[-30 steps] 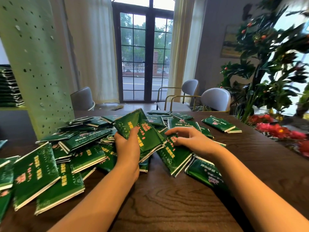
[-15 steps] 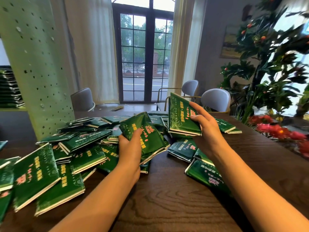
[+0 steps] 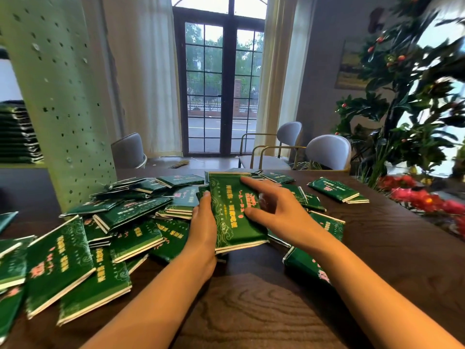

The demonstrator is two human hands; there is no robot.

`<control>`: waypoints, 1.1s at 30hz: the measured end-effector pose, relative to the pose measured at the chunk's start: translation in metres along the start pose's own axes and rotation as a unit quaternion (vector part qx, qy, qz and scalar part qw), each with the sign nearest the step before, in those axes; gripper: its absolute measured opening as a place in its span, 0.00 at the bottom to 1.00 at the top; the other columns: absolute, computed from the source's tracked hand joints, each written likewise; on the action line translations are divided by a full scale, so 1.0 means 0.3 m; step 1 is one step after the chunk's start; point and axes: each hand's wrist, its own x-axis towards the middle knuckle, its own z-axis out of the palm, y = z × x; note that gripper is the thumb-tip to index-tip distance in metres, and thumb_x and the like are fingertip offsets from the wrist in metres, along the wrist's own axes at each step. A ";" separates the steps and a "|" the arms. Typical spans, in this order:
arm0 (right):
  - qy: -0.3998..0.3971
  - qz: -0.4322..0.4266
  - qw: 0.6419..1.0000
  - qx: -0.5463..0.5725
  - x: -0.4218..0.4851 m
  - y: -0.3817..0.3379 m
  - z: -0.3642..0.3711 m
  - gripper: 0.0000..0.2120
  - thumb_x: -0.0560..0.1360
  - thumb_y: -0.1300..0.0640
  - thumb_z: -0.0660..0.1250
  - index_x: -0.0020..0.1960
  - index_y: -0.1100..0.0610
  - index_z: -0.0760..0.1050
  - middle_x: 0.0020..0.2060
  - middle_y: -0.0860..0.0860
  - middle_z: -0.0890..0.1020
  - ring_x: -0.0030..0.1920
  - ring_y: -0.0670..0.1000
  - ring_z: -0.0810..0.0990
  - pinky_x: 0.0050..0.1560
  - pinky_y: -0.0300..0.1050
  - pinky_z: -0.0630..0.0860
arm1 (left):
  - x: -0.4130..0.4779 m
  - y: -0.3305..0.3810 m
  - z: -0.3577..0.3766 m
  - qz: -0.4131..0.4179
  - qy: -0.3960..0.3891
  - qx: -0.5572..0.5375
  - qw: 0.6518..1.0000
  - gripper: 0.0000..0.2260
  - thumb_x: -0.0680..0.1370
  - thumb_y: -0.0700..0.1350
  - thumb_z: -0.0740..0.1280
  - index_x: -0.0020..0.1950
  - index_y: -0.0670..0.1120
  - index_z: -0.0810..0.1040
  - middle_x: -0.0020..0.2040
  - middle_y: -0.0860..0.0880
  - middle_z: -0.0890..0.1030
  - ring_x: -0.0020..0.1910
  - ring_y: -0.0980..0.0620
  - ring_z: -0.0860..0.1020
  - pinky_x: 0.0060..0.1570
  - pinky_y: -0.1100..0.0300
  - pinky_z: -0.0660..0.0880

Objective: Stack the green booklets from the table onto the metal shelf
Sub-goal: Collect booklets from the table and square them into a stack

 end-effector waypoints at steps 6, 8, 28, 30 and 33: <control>-0.030 -0.069 0.989 -0.127 -0.005 -0.001 0.013 0.28 0.75 0.56 0.68 0.73 0.52 0.65 0.48 0.48 0.72 0.45 0.42 0.72 0.48 0.33 0.67 | -0.024 0.003 0.006 0.027 -0.024 0.028 0.999 0.29 0.71 0.59 0.71 0.67 0.48 0.71 0.57 0.42 0.82 0.53 0.41 0.81 0.55 0.42 0.78; -0.028 -0.076 0.986 -0.148 -0.004 0.004 0.011 0.25 0.77 0.54 0.66 0.72 0.49 0.65 0.45 0.43 0.69 0.42 0.37 0.69 0.45 0.32 0.65 | -0.019 -0.002 0.004 0.045 -0.021 0.050 0.998 0.18 0.76 0.50 0.69 0.63 0.46 0.73 0.54 0.41 0.82 0.50 0.42 0.82 0.49 0.47 0.79; -0.095 0.397 0.797 -0.445 -0.021 0.238 -0.283 0.27 0.75 0.38 0.62 0.68 0.52 0.67 0.68 0.55 0.71 0.65 0.59 0.71 0.64 0.54 0.70 | -0.037 -0.038 0.008 0.059 -0.070 0.139 0.986 0.28 0.74 0.56 0.70 0.69 0.45 0.69 0.61 0.45 0.80 0.60 0.44 0.78 0.64 0.43 0.72; -0.093 0.391 0.808 -0.430 -0.025 0.244 -0.288 0.30 0.74 0.39 0.65 0.69 0.56 0.66 0.68 0.57 0.71 0.66 0.59 0.71 0.64 0.51 0.70 | -0.033 -0.040 0.009 0.055 -0.071 0.146 0.985 0.26 0.75 0.55 0.69 0.69 0.45 0.69 0.60 0.45 0.80 0.59 0.44 0.78 0.63 0.44 0.72; -0.081 0.387 0.828 -0.397 -0.028 0.235 -0.298 0.33 0.72 0.42 0.69 0.67 0.61 0.66 0.68 0.57 0.71 0.65 0.57 0.71 0.62 0.47 0.70 | -0.031 -0.039 0.008 0.053 -0.068 0.150 0.985 0.16 0.78 0.49 0.66 0.63 0.45 0.73 0.54 0.44 0.83 0.53 0.44 0.81 0.58 0.47 0.76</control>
